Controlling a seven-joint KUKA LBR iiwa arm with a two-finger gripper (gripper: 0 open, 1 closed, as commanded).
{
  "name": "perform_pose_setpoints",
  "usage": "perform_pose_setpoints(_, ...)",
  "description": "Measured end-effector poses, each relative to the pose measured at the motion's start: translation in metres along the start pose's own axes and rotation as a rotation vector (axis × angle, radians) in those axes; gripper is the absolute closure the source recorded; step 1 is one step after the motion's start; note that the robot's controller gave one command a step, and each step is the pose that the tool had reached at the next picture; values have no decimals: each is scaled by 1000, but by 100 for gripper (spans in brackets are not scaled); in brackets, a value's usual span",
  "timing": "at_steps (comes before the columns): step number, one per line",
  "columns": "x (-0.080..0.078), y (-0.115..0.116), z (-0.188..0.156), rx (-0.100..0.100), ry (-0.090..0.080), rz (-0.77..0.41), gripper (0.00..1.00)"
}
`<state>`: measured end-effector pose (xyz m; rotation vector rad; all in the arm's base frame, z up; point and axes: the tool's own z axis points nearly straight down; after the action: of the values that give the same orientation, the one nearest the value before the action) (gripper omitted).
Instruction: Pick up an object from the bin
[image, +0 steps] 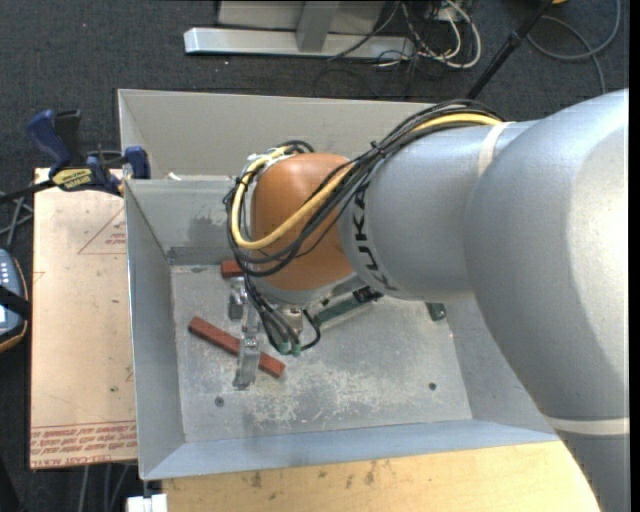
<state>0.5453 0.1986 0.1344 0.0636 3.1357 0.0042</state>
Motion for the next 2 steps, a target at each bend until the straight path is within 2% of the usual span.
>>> perform_pose_setpoints(1,-1,20,60,0,4,-8,100)
perform_pose_setpoints(2,-1,20,60,0,4,-8,100)
